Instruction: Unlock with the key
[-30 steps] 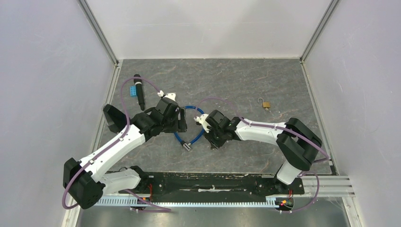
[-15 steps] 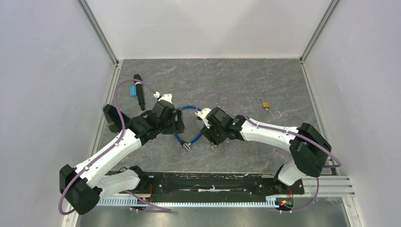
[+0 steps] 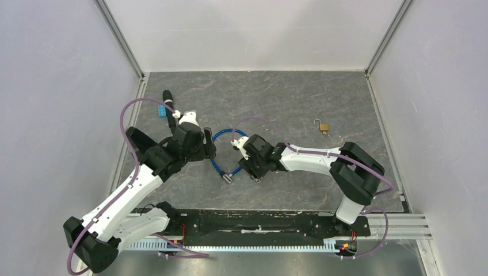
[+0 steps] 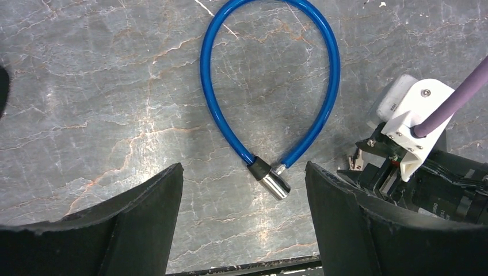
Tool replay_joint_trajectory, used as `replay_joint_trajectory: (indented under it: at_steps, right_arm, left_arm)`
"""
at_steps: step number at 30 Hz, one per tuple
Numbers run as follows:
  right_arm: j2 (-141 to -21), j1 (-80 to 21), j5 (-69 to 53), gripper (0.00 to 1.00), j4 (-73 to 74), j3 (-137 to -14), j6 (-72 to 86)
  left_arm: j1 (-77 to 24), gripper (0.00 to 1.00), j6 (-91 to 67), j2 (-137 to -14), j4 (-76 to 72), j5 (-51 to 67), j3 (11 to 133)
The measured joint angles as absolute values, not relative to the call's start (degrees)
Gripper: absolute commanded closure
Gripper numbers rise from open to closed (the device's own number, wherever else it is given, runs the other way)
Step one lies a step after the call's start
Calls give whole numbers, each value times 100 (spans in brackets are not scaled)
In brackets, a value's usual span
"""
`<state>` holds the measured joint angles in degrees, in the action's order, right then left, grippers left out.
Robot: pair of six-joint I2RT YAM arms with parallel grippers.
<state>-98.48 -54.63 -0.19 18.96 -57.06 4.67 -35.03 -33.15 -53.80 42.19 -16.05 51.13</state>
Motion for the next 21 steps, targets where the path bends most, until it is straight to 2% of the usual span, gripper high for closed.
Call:
replay_joint_trajectory:
  at_steps: [21]
  right_arm:
    - [-9845,-5765,-814,57,2095,-5651,-56]
  left_arm:
    - [-3341,18,-3315,-5468,4241,-1492,5111]
